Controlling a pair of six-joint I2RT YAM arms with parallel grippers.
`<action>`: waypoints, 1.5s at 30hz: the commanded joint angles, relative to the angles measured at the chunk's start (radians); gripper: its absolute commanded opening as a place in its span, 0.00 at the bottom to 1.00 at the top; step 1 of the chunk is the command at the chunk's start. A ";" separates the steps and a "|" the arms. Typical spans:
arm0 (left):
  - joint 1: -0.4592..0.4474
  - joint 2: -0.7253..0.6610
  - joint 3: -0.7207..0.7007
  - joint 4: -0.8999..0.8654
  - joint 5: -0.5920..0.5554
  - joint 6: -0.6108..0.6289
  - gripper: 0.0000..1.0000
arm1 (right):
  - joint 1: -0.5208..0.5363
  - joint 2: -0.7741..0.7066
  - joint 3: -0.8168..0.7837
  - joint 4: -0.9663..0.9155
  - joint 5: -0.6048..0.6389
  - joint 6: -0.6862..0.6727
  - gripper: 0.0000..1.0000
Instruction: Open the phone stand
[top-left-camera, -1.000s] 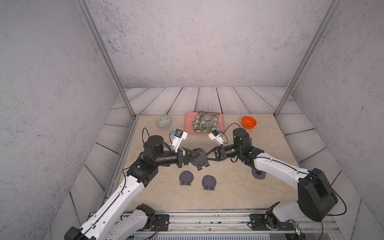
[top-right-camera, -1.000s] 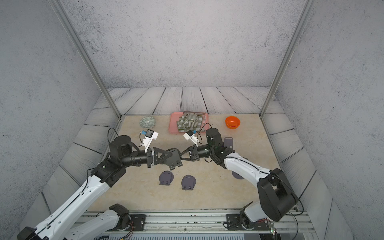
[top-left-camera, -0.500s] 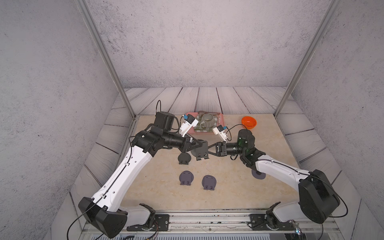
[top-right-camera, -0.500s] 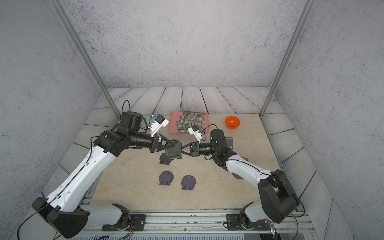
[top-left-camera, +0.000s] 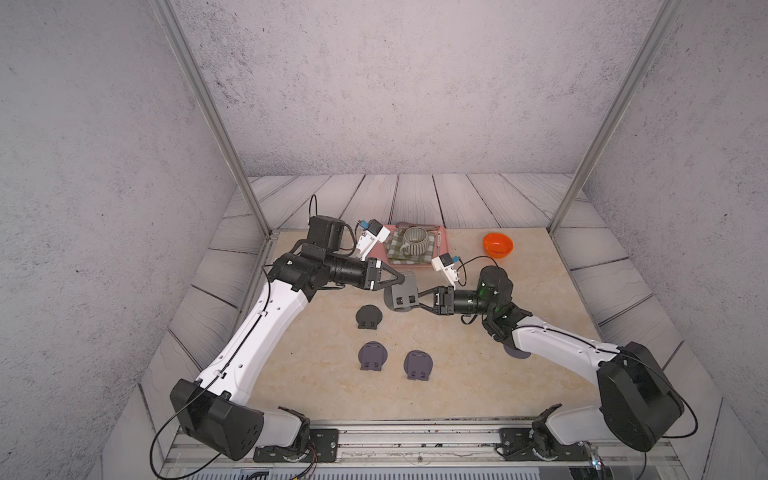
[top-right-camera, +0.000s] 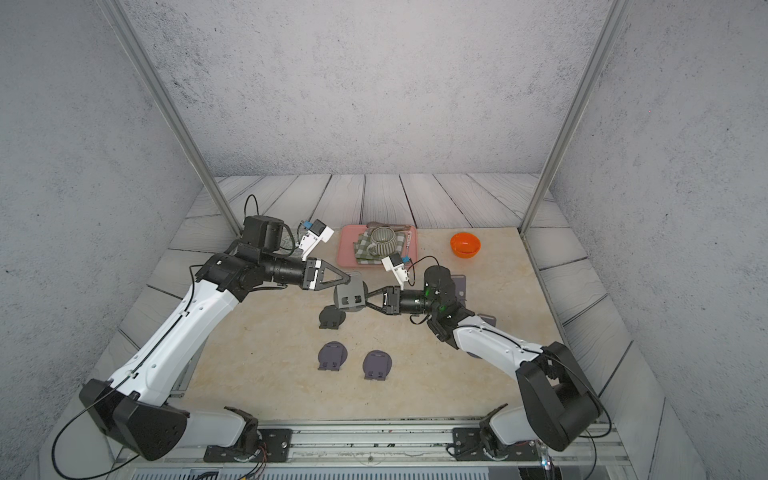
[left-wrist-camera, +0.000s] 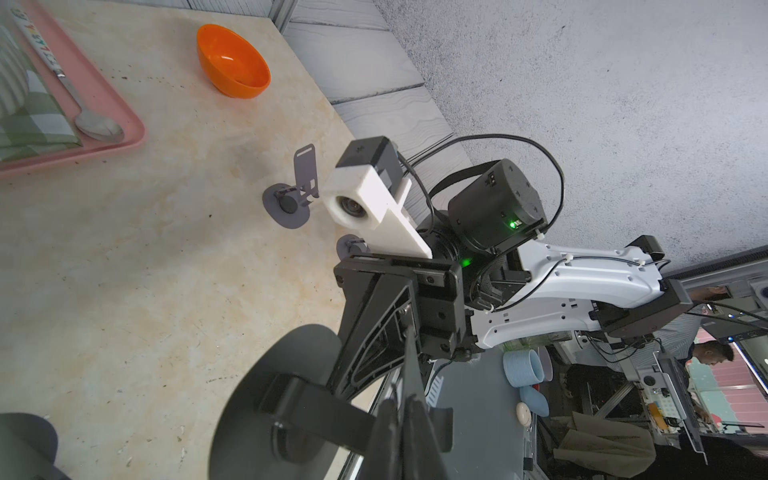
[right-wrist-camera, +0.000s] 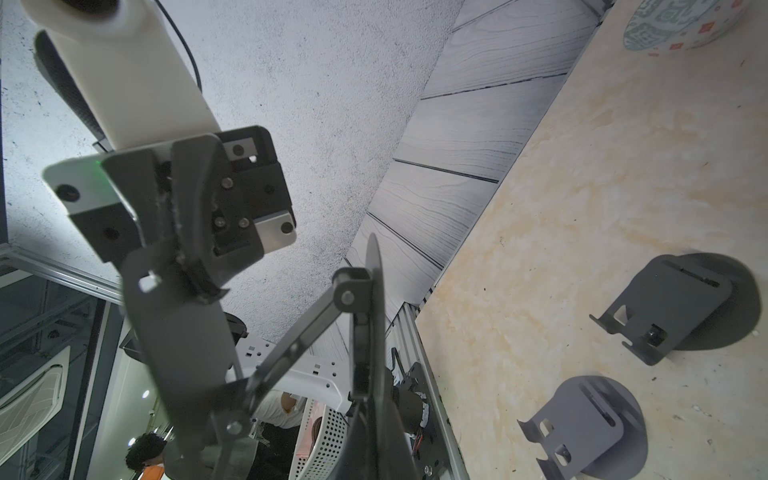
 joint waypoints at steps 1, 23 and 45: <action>0.095 -0.071 0.083 0.379 -0.214 0.122 0.00 | 0.031 0.013 -0.101 -0.288 -0.184 -0.061 0.00; 0.037 -0.069 0.092 0.358 -0.391 0.420 0.00 | 0.033 0.026 -0.034 -0.355 -0.138 -0.102 0.00; -0.138 0.005 -0.022 0.292 -0.407 0.494 0.00 | 0.005 0.035 0.168 -0.690 -0.057 -0.338 0.00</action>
